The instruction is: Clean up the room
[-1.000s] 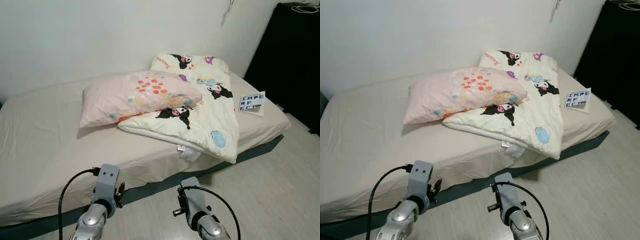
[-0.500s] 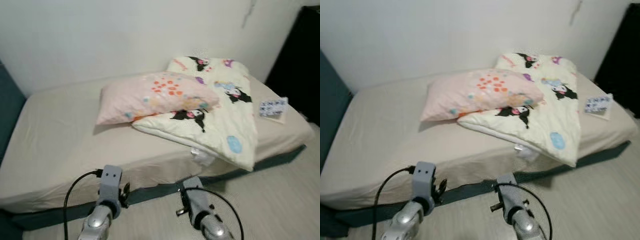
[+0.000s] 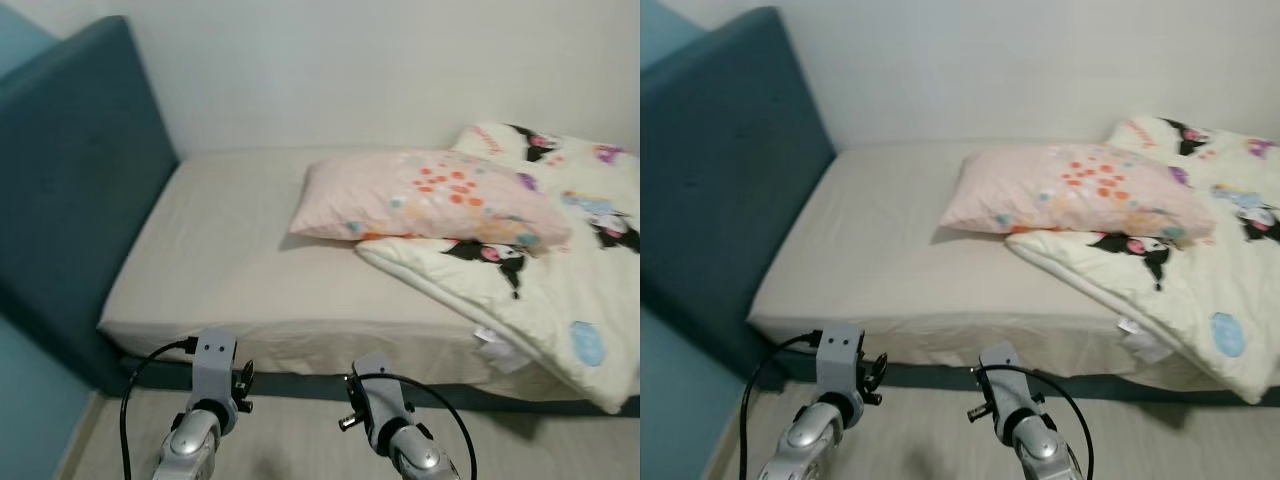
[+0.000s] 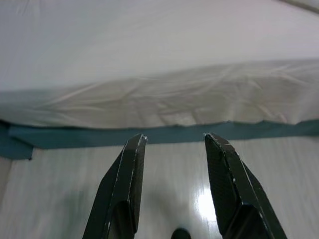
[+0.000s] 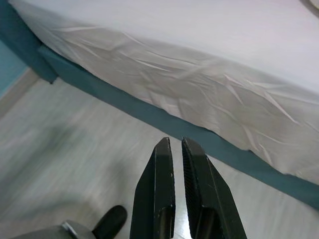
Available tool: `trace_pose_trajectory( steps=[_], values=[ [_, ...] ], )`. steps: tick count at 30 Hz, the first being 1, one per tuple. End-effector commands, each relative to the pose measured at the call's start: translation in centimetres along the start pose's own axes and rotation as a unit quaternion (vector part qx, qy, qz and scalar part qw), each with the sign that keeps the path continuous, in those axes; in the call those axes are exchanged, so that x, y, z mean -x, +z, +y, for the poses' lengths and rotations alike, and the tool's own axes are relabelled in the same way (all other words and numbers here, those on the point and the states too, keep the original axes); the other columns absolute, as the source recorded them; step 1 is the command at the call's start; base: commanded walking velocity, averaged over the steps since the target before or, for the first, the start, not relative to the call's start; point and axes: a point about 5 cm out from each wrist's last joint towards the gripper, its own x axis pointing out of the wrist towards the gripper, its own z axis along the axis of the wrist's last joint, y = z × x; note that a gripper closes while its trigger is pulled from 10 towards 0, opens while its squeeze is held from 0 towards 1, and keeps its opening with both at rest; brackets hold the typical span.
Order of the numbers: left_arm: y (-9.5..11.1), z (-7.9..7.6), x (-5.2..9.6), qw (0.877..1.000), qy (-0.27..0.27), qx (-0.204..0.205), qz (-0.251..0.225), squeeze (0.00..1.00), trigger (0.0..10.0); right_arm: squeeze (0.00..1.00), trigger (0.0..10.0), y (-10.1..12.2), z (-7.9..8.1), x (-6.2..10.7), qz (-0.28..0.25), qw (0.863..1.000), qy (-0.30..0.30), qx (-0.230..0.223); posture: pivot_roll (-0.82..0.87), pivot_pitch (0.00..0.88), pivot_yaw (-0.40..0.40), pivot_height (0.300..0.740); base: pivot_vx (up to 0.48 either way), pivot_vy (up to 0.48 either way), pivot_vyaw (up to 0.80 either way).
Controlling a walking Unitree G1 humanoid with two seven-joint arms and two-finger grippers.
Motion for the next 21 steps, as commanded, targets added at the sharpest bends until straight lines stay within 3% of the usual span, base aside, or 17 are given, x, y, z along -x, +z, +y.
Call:
trace_pose_trajectory(
  steps=[1,7,21],
  values=[
    [-0.19,-0.2,0.1,1.0,-0.013,-0.014,0.007,0.0,10.0,0.0,10.0,-0.79,-0.17,0.39,0.011,1.0,-0.008,-0.016,-0.05,0.134,0.003,0.74,0.0,0.0,0.0],
    [0.07,-0.67,0.2,0.999,-0.037,-0.012,-0.007,0.0,10.0,0.0,10.0,-0.93,-0.27,0.47,0.012,1.0,-0.011,-0.017,-0.05,0.134,0.004,0.74,0.0,0.0,0.0],
    [0.13,-0.92,0.29,0.999,-0.047,-0.008,-0.009,0.0,10.0,0.0,10.0,-1.04,-0.45,0.59,0.014,1.0,-0.013,-0.018,-0.06,0.131,0.002,0.74,0.331,0.0,0.0]
  ],
)
